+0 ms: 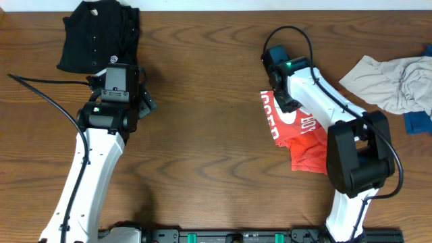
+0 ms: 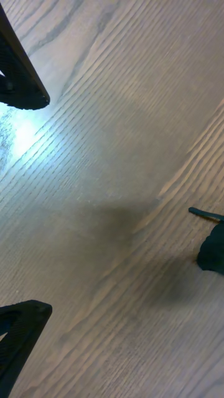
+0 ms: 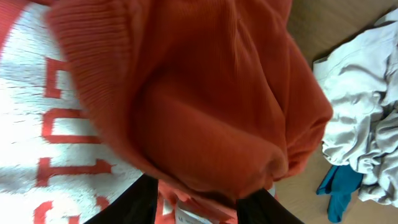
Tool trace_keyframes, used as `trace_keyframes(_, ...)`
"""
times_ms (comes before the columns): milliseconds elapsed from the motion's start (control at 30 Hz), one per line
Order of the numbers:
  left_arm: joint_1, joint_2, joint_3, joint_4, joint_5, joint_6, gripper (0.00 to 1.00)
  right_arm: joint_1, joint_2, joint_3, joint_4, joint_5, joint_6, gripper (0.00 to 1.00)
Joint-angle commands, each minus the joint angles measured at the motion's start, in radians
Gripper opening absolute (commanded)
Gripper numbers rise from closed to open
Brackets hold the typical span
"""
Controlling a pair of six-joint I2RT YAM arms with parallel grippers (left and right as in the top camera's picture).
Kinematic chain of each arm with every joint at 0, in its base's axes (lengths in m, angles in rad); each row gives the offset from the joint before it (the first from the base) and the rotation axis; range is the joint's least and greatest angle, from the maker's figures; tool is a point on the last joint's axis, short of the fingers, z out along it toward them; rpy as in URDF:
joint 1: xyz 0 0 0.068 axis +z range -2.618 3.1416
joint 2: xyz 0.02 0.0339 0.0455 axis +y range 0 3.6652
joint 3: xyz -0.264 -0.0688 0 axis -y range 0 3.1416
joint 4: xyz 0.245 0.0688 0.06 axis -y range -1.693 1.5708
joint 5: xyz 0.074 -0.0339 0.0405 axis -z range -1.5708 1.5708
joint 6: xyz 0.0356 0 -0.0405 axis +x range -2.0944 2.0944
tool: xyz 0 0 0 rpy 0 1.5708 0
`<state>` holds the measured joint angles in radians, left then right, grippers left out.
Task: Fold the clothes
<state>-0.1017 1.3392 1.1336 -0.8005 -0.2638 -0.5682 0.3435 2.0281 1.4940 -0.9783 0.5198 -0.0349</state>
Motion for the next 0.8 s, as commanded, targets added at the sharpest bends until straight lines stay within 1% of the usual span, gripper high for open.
trace_keyframes(0, 0.003, 0.008, -0.017, 0.002, 0.001, 0.014, 0.98, -0.012, 0.017, 0.008, 0.002, 0.003, -0.008, 0.39)
trace_keyframes(67, 0.003, 0.008, -0.017, 0.001, 0.002, 0.014, 0.98, -0.019, 0.02, 0.008, 0.006, 0.003, -0.015, 0.37)
trace_keyframes(133, 0.003, 0.008, -0.017, 0.002, 0.001, 0.014, 0.98, -0.027, 0.02, 0.007, 0.008, 0.003, -0.015, 0.33)
trace_keyframes(267, 0.003, 0.008, -0.017, 0.002, 0.001, 0.014, 0.98, -0.042, 0.02, 0.007, 0.006, 0.003, -0.014, 0.15)
trace_keyframes(400, 0.003, 0.008, -0.017, 0.002, 0.001, 0.014, 0.98, -0.044, 0.018, 0.011, 0.011, 0.008, -0.011, 0.02)
trace_keyframes(500, 0.003, 0.008, -0.017, 0.002, 0.001, 0.014, 0.98, -0.044, 0.016, 0.026, 0.005, 0.021, 0.014, 0.01)
trace_keyframes(767, 0.003, 0.008, -0.017, 0.002, 0.001, 0.014, 0.98, -0.053, -0.04, 0.077, -0.01, 0.06, 0.068, 0.01)
